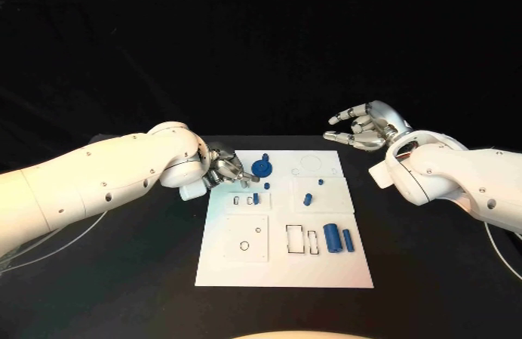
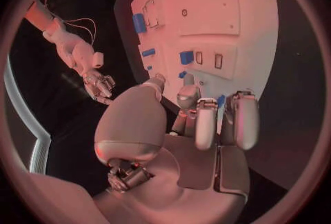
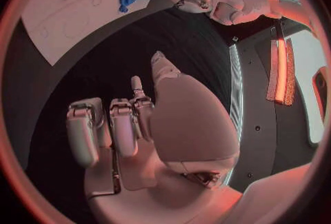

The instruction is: Assemble the parts on the task board

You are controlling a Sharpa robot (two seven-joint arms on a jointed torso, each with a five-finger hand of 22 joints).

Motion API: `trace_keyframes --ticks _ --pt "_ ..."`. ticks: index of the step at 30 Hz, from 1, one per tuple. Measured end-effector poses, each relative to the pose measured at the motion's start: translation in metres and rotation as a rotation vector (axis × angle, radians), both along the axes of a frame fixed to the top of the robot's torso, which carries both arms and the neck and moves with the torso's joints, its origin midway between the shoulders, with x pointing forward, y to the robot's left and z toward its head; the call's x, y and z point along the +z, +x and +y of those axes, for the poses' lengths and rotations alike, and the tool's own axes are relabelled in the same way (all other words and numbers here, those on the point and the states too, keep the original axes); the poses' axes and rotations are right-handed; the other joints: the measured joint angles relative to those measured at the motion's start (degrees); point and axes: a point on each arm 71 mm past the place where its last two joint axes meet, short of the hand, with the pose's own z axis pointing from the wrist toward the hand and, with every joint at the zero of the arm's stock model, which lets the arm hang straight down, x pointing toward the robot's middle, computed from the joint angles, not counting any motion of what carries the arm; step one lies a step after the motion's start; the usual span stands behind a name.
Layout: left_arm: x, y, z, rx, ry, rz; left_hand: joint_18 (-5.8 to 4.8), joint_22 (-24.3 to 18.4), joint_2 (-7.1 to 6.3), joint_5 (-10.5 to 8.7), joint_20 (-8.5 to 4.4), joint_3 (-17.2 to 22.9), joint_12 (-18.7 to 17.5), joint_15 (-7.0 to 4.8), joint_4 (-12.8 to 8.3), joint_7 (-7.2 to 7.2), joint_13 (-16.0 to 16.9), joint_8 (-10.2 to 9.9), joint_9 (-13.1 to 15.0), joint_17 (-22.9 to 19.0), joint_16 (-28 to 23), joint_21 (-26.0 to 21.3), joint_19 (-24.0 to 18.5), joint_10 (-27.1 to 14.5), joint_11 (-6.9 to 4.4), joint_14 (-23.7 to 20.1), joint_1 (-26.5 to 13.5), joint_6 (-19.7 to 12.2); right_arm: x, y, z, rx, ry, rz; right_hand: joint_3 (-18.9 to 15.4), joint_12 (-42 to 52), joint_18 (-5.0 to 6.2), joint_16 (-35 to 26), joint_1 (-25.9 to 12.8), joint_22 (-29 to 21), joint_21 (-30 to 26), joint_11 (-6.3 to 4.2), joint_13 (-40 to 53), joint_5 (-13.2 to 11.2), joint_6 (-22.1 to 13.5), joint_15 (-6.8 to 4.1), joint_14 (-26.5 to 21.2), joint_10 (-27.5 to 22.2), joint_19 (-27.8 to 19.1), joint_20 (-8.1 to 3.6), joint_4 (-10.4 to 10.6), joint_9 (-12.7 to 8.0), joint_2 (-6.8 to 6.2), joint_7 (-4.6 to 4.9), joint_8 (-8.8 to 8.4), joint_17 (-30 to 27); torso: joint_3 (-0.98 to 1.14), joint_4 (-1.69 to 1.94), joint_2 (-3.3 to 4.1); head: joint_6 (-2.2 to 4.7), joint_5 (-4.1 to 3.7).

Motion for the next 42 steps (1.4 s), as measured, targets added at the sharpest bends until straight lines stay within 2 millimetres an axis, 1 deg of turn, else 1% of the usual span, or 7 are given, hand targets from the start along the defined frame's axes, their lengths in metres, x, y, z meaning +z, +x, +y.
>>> trace_keyframes --ticks 6,9,10,15,21,35,42 --pt "-0.006 0.001 -0.008 -0.03 0.05 0.022 0.01 0.0 0.52 0.0 0.0 -0.31 0.0 0.0 0.0 0.2 -0.2 -0.45 -0.06 0.0 0.0 0.0 0.0 0.0 0.0 0.0 -0.53 0.2 0.0 0.001 -0.001 -0.002 -0.001 0.003 0.0 0.0 0.0 0.0 0.0 0.0 0.0 0.0 0.0 0.0 0.0 0.0 0.0 0.0 0.0 0.0 0.0 -0.01 0.0 0.0 0.0 -0.01 -0.04 -0.05 0.13 -0.16 0.06" --pt "-0.008 0.002 -0.011 -0.041 0.068 0.03 0.01 0.0 0.97 0.0 0.0 -0.87 0.0 0.01 0.07 0.0 -0.2 -0.75 -0.06 -0.01 0.0 0.0 0.0 0.0 0.0 0.0 -0.99 1.0 0.0 0.001 -0.001 -0.002 -0.002 0.004 0.0 0.0 0.0 0.0 0.0 0.0 0.0 0.0 -0.01 0.0 0.0 0.0 0.0 0.0 0.0 0.0 0.0 -0.01 0.0 0.0 0.0 -0.01 -0.08 -0.09 0.2 -0.22 0.09" --pt "-0.009 0.002 -0.013 -0.044 0.074 0.033 0.0 -0.01 0.97 0.0 0.0 -0.86 0.0 0.0 0.08 0.0 -0.2 -0.75 -0.06 -0.01 0.0 0.05 0.0 0.0 0.0 0.0 -0.99 1.02 0.0 0.001 -0.002 -0.003 -0.002 0.004 0.0 0.0 0.0 0.0 0.0 -0.01 0.0 0.0 -0.01 0.0 0.0 0.0 0.0 0.0 0.0 0.0 0.0 -0.01 0.0 0.0 0.0 -0.01 -0.11 -0.09 0.23 -0.24 0.09" --pt "-0.01 0.004 -0.016 -0.05 0.086 0.037 0.01 -0.01 1.19 0.0 0.0 -1.17 0.0 0.01 0.08 -0.19 -0.08 -0.75 0.25 -0.01 0.0 0.22 -0.01 -0.01 0.0 0.0 -1.21 1.65 0.0 0.002 -0.002 -0.004 -0.003 0.005 0.0 0.0 0.0 0.0 0.0 -0.01 0.0 0.0 -0.01 0.0 0.0 0.0 0.0 0.0 0.0 0.0 0.0 -0.01 0.0 0.0 0.0 -0.01 -0.12 -0.12 0.36 -0.45 0.06" --pt "-0.011 0.005 -0.018 -0.052 0.095 0.039 0.01 -0.01 1.19 0.0 0.0 -1.5 0.0 0.01 0.08 -0.41 0.05 -0.75 0.89 -0.01 0.0 0.22 -0.01 -0.01 0.0 0.0 -1.21 2.45 -0.001 0.002 -0.001 -0.002 -0.004 0.006 0.0 0.0 0.0 0.0 0.0 -0.01 0.0 0.0 -0.02 0.0 0.0 0.0 0.0 0.0 0.0 0.0 0.0 -0.02 0.0 0.0 0.0 -0.01 0.03 -0.12 0.47 -0.58 0.05" --pt "-0.012 0.007 -0.022 -0.068 0.117 0.048 0.01 -0.02 1.19 0.0 0.0 -1.5 -0.35 0.01 0.08 -0.82 -0.19 -0.54 1.78 -0.02 0.0 0.22 -0.01 -0.22 -0.21 0.0 -1.22 2.86 -0.001 0.003 -0.002 -0.002 -0.007 0.01 0.01 0.0 0.0 0.0 0.0 -0.02 0.0 0.0 -0.02 0.0 0.0 0.0 0.0 0.0 0.0 0.0 -0.01 -0.03 0.0 0.0 0.0 -0.02 0.03 -0.18 0.52 -1.15 0.06" --pt "-0.013 0.007 -0.023 -0.073 0.123 0.05 0.02 -0.02 1.7 0.0 -0.21 -1.5 -0.35 0.01 0.08 -0.92 -0.19 -0.28 2.56 -0.02 0.0 0.22 0.2 -0.41 -0.43 0.0 -0.71 2.95 -0.001 0.003 -0.001 0.0 -0.007 0.012 0.01 0.0 0.0 0.0 0.0 -0.03 -0.1 -0.2 -0.03 0.0 0.0 0.0 0.0 -0.21 0.0 0.0 -0.01 -0.03 0.0 0.0 0.0 -0.02 0.04 -0.18 0.5 -1.43 -0.08"
